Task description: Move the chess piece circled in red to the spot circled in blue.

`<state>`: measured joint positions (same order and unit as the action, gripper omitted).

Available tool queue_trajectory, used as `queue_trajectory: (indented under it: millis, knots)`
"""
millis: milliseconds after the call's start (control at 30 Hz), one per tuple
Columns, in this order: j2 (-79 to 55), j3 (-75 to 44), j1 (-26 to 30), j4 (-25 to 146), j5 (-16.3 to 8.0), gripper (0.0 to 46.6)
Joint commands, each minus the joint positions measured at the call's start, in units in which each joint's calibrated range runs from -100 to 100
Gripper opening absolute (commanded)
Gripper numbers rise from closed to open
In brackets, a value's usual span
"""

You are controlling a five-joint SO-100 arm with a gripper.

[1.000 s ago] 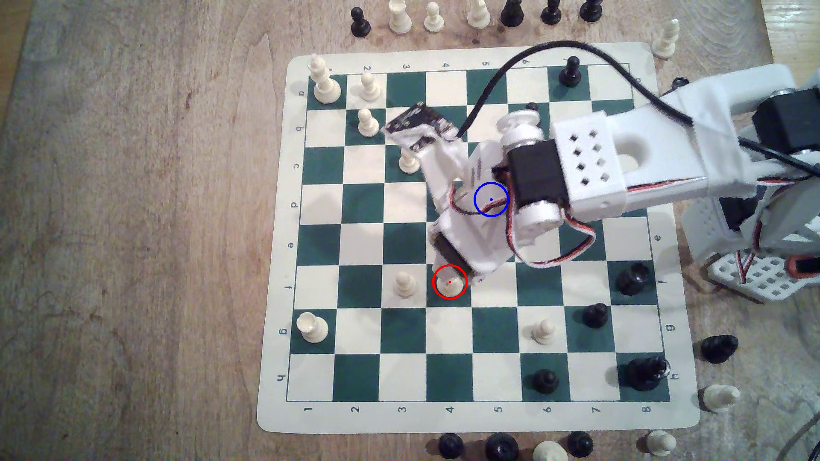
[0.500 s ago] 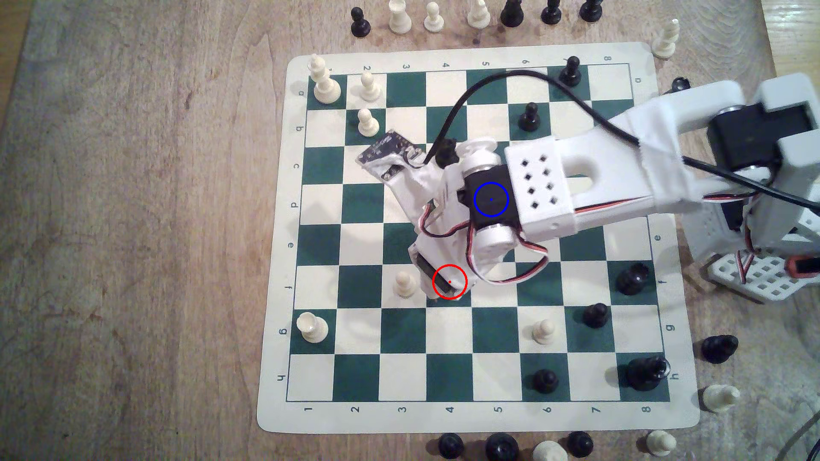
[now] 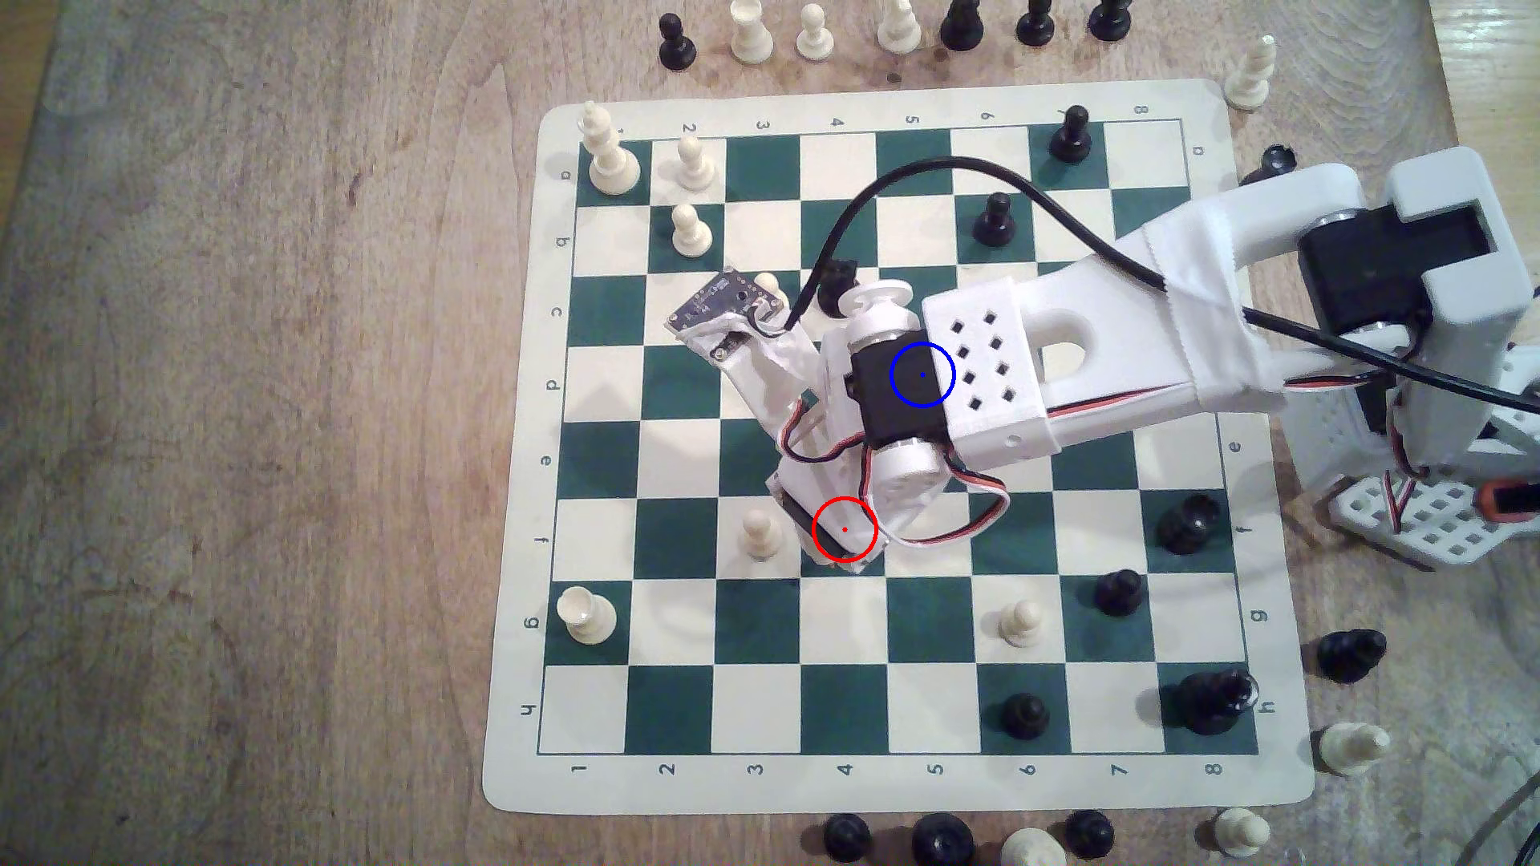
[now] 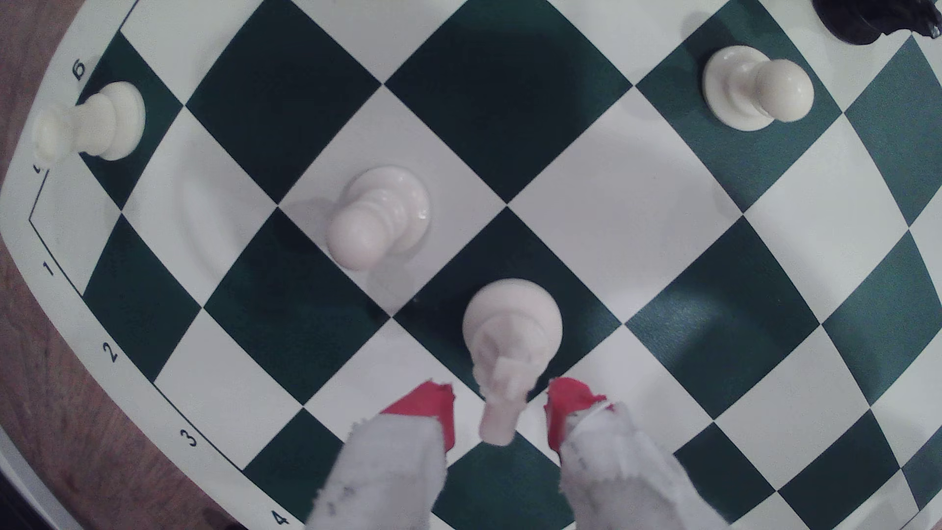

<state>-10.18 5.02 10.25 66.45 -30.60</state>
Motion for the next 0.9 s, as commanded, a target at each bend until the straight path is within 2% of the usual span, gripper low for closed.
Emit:
queue_trajectory:
  millis: [0, 300, 400, 433, 700, 867]
  knots:
    - [0.3, -7.0, 0.1, -0.9, 0.0, 10.3]
    - [-1.4, -7.5, -0.3, -1.7, 0.2, 9.3]
    - [-1.5, -7.5, -0.4, -1.9, 0.4, 4.3]
    - [-1.4, -7.5, -0.4, -2.0, 0.5, 0.2]
    - [0.5, -7.5, -0.1, -1.6, 0.7, 0.2]
    - [7.7, -6.6, 0.3, 2.2, 1.7, 0.2]
